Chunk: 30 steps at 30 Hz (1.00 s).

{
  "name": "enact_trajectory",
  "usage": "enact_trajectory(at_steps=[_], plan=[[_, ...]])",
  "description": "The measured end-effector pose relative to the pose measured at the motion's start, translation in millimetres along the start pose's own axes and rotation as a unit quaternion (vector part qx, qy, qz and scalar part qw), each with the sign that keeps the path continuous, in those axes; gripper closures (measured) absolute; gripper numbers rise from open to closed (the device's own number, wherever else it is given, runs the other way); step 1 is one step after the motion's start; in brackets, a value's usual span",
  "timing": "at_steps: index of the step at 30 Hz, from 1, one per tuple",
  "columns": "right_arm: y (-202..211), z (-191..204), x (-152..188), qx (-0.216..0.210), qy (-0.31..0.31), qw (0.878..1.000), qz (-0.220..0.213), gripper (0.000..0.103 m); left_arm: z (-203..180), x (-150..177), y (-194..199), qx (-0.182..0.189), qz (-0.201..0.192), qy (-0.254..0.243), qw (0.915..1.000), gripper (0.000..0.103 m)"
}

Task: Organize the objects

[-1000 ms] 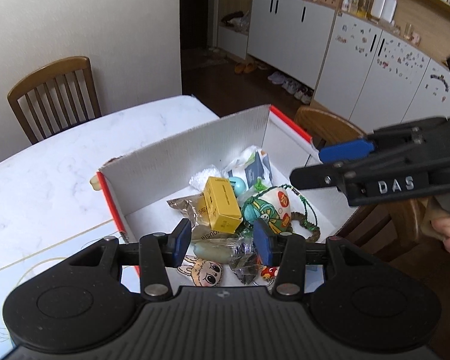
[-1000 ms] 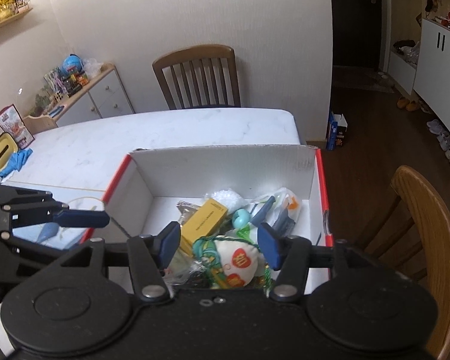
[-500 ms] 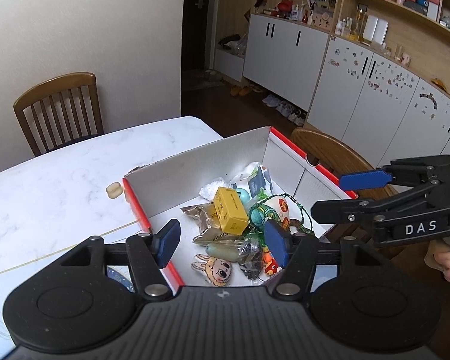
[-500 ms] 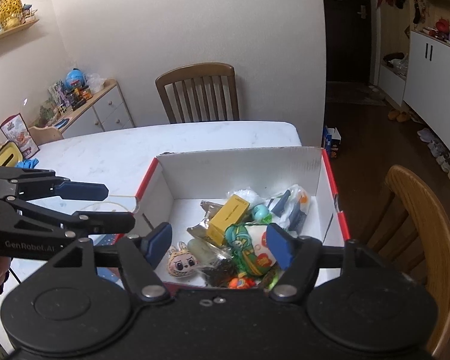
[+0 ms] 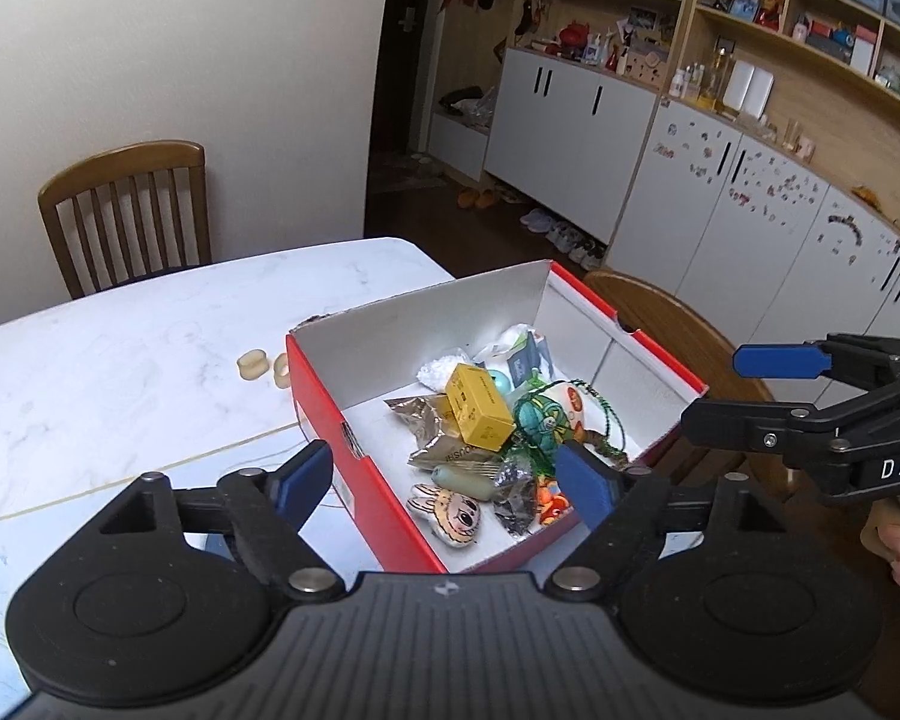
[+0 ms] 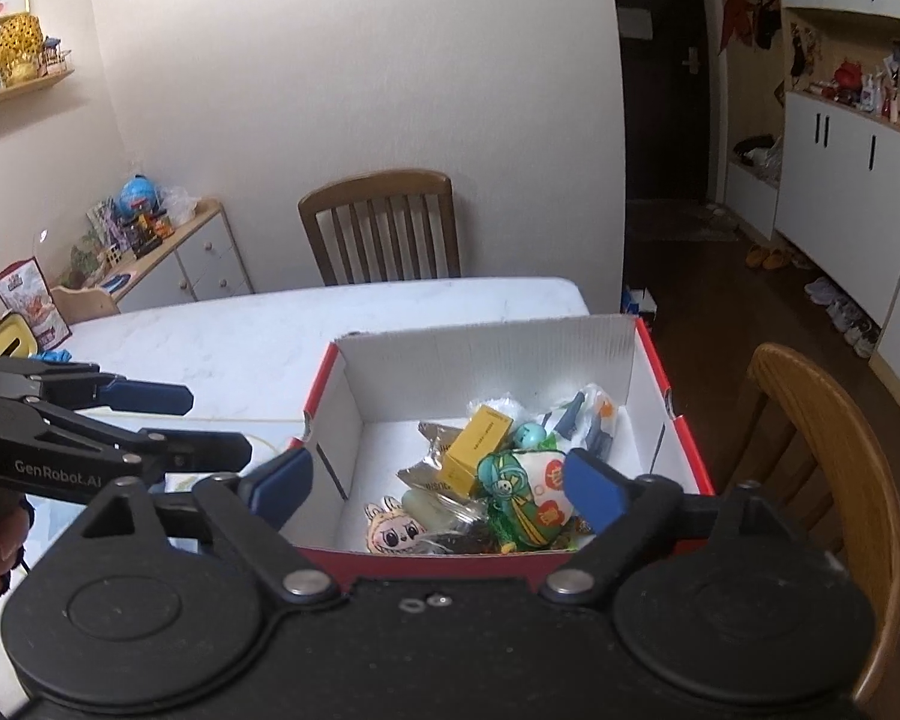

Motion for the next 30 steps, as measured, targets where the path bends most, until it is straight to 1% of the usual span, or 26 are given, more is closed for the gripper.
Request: enact_trajectory(at_steps=[2, 5, 7, 8, 13, 23, 25, 30], plan=[[3, 3, 2, 0.0, -0.005, 1.0, -0.003, 0.011, 2, 2, 4, 0.003, -0.003, 0.001, 1.0, 0.018], [8, 7, 5, 0.002, -0.013, 1.0, -0.011, 0.007, 2, 5, 8, 0.002, -0.006, -0.001, 1.0, 0.015], [12, 9, 8, 0.005, -0.014, 1.0, -0.017, 0.005, 2, 7, 10, 0.004, -0.009, -0.001, 0.9999, 0.006], [14, 11, 10, 0.006, -0.016, 1.0, -0.02, 0.004, 2, 8, 12, 0.005, -0.011, -0.001, 0.9999, 0.004], [22, 19, 16, 0.007, -0.019, 0.999, -0.028, 0.003, 2, 12, 18, 0.009, -0.015, -0.002, 0.9999, 0.002], [34, 35, 30, 0.038, -0.034, 0.998, -0.044, 0.001, 1, 26, 31, 0.022, -0.028, -0.014, 0.9993, 0.002], [36, 37, 33, 0.038, -0.039, 0.997, -0.049, 0.001, 1, 29, 34, 0.027, -0.031, -0.016, 0.999, 0.002], [38, 41, 37, 0.043, -0.048, 0.996, -0.06, 0.001, 0, 36, 40, 0.025, -0.031, -0.025, 0.9989, 0.002]])
Point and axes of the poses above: each gripper's, at about its wrist camera, not at the fingertips, and y roughly against the way its jaws point, z to its left, x to its underside, the point moved 1 cm from there along -y, roughly the way its jaws point, and after that the axes turned 12 degrees about -y, right-handed, at the moved point
